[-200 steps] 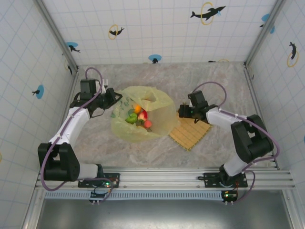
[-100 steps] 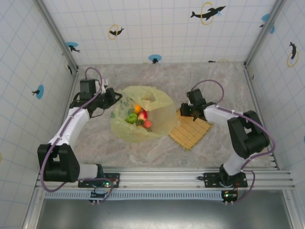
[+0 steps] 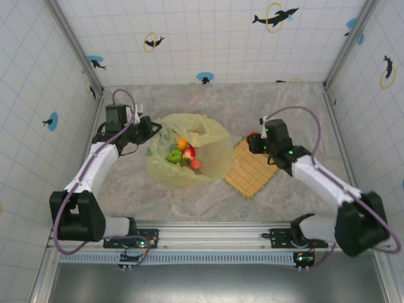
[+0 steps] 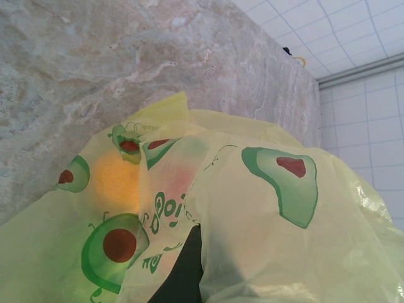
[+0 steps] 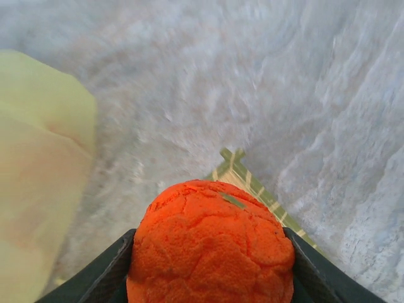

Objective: Place the fruits into the plastic bag

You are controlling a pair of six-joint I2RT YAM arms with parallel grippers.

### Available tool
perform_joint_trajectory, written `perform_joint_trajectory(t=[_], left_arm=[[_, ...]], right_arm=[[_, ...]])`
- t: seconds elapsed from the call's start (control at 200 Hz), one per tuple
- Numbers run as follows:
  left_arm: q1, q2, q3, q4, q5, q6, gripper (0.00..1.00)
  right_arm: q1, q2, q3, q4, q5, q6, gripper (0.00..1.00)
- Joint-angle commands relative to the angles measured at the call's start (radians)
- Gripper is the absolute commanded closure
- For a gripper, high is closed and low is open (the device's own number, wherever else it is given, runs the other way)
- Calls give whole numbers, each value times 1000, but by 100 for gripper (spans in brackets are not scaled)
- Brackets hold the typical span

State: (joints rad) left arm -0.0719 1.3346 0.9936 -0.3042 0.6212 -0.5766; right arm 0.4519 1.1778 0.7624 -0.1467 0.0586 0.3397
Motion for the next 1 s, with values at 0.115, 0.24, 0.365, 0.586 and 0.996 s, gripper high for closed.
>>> perform_joint_trajectory(t=[0.115,0.24,0.365,0.586,0.996], left_arm=[[3,-25,-9,26,20,-7,100],[3,-17,-9,26,24,-9,100],[2,-17,-9,27,23,-12,100],[-1,-20,-9,28,22,-18,100],[-14,-9,-9,25,30,-18,100]], right_arm=[[49,-248,-62,78,-164,-32,50],[169,-251,-34,97,-210,-67,50],[314,-198,-1,99,-217,-156,50],[407,-35,45,95,-160,-213,50],[436,273,118,276,-50,-200,49]])
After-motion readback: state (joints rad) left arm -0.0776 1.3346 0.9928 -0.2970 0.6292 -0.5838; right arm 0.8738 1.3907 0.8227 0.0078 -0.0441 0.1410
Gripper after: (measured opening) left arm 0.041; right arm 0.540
